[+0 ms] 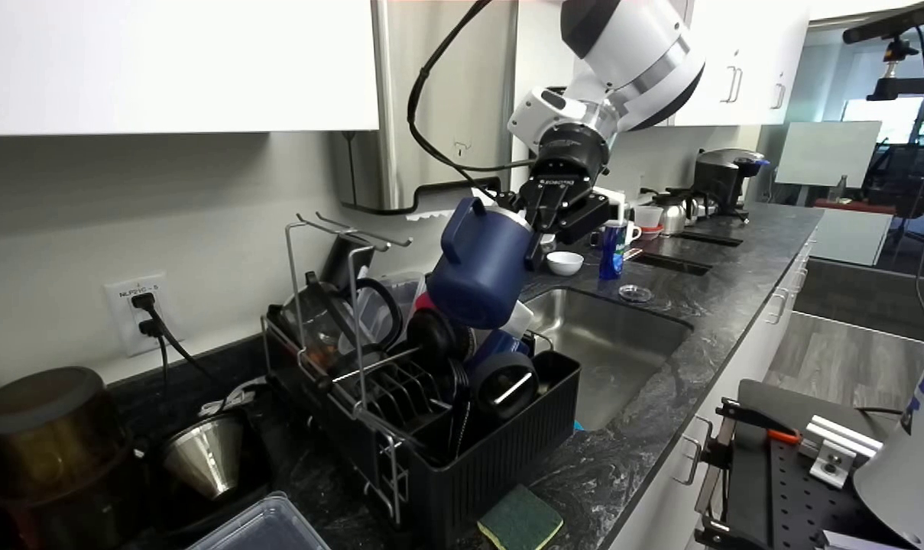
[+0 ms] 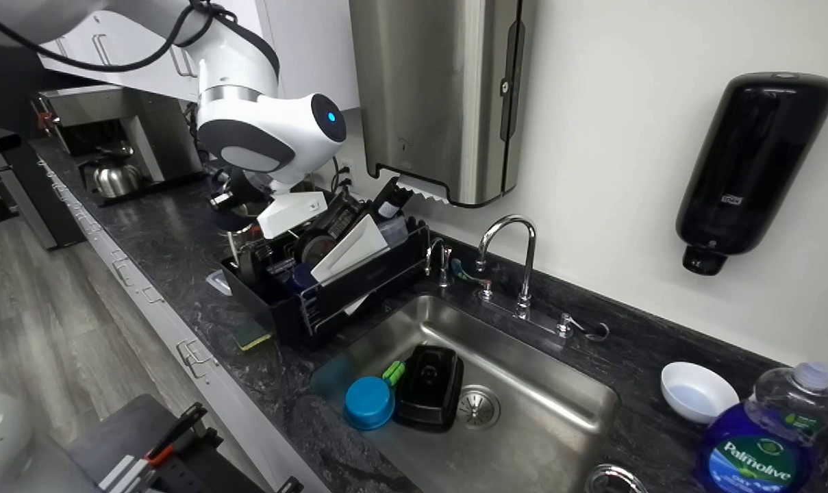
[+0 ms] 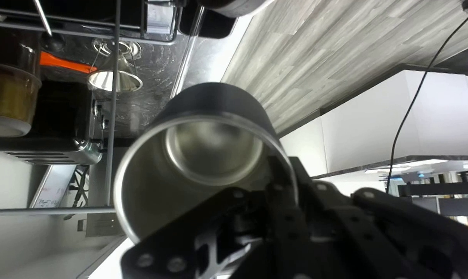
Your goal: Move the blue mug from the sink to the dish rack
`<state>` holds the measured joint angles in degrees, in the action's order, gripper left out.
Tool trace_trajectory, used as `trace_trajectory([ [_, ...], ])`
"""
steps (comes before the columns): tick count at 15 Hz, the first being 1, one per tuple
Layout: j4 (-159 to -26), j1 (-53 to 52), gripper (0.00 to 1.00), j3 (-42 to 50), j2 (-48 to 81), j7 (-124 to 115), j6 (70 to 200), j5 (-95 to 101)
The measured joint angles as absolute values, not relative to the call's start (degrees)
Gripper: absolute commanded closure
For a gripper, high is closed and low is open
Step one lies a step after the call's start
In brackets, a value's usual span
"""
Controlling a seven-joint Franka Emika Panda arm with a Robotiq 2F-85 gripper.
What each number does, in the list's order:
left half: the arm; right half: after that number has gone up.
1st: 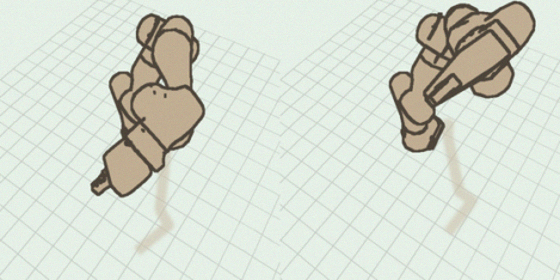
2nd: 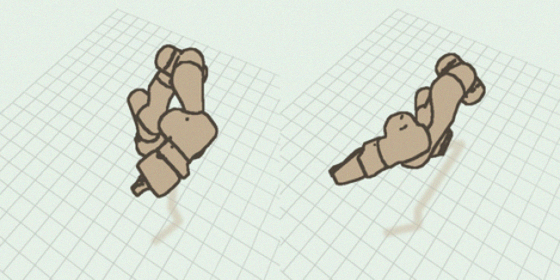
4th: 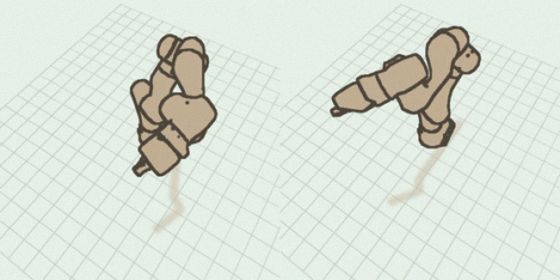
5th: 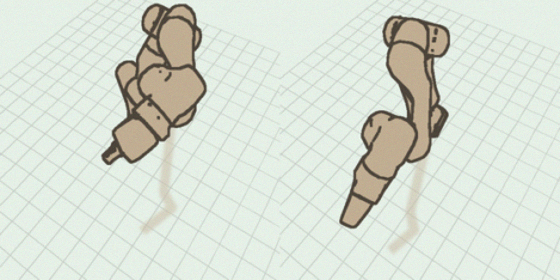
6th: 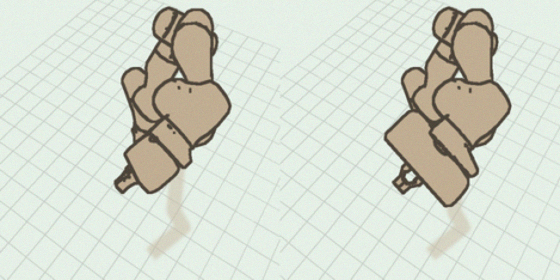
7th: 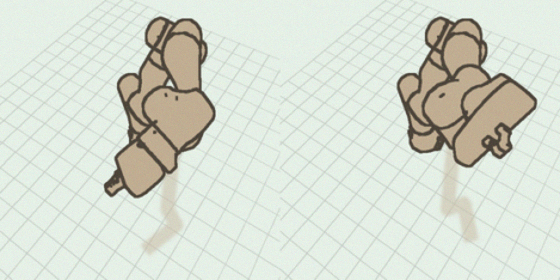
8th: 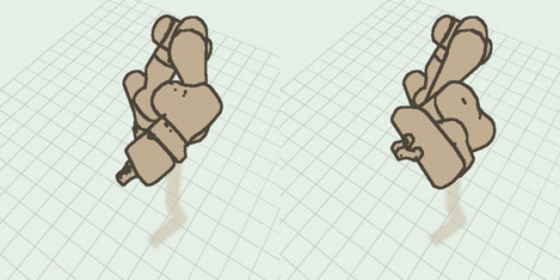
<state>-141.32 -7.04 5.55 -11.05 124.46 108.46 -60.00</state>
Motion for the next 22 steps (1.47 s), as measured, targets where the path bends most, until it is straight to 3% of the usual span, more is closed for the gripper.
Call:
trace_trajectory([
  [22, -135.7, -5.4, 0.98, 1.5, -5.4, 110.1, 110.4, -60.9],
])
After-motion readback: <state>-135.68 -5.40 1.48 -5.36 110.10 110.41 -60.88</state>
